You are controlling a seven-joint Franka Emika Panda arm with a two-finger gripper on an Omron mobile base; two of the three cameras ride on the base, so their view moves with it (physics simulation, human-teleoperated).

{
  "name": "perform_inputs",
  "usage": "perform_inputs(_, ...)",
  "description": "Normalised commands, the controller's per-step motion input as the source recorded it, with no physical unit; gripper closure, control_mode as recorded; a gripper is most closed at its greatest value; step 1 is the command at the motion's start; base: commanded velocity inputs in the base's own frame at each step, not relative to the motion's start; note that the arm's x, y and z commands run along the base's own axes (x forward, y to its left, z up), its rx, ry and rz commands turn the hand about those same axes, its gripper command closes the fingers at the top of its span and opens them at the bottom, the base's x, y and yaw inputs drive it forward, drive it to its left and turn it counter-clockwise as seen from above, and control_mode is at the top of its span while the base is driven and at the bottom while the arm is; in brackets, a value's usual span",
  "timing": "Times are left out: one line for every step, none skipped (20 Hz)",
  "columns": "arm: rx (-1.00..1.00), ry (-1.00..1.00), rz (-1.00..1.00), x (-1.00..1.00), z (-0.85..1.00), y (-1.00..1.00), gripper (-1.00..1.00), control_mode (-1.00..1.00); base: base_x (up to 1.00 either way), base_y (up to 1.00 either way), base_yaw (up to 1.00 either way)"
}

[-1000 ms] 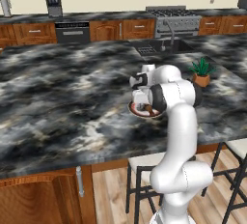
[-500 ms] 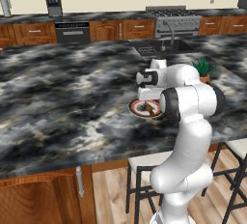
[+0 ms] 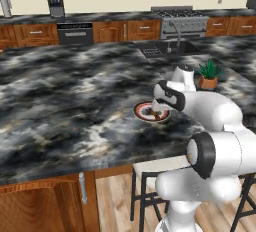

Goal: Take the chicken drumstick from the fridge and place it on the digital scale on the counter by the fridge. Wait a few seconds for a reading, then move it to the plate on the dining counter.

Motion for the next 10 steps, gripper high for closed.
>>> perform_inputs(0.00, -0.13, 0.02, -1.00, 0.76, 0.00, -1.00, -1.00, 0.00, 0.00, 0.00)
perform_inputs(0.00, -0.13, 0.03, -1.00, 0.83, 0.00, -1.00, -1.00, 0.00, 0.00, 0.00)
perform_inputs(0.00, -0.10, 0.03, -0.98, 0.92, 0.00, -1.00, -1.00, 0.00, 0.00, 0.00)
perform_inputs(0.00, -0.07, 0.03, -0.94, 1.00, 0.00, -1.00, -1.00, 0.00, 0.00, 0.00)
perform_inputs(0.00, -0.05, 0.03, -0.87, 1.00, 0.00, -1.00, -1.00, 0.00, 0.00, 0.00)
perform_inputs(0.00, -0.03, 0.03, -0.82, 1.00, 0.00, -1.00, -1.00, 0.00, 0.00, 0.00)
perform_inputs(0.00, -0.01, 0.04, -0.79, 1.00, 0.00, -1.00, -1.00, 0.00, 0.00, 0.00)
perform_inputs(0.00, 0.00, 0.05, -0.75, 1.00, 0.00, -1.00, -1.00, 0.00, 0.00, 0.00)
perform_inputs(0.00, 0.00, 0.05, -0.79, 1.00, 0.00, -1.00, -1.00, 0.00, 0.00, 0.00)
perform_inputs(0.00, 0.00, 0.05, -0.82, 1.00, 0.00, -1.00, -1.00, 0.00, 0.00, 0.00)
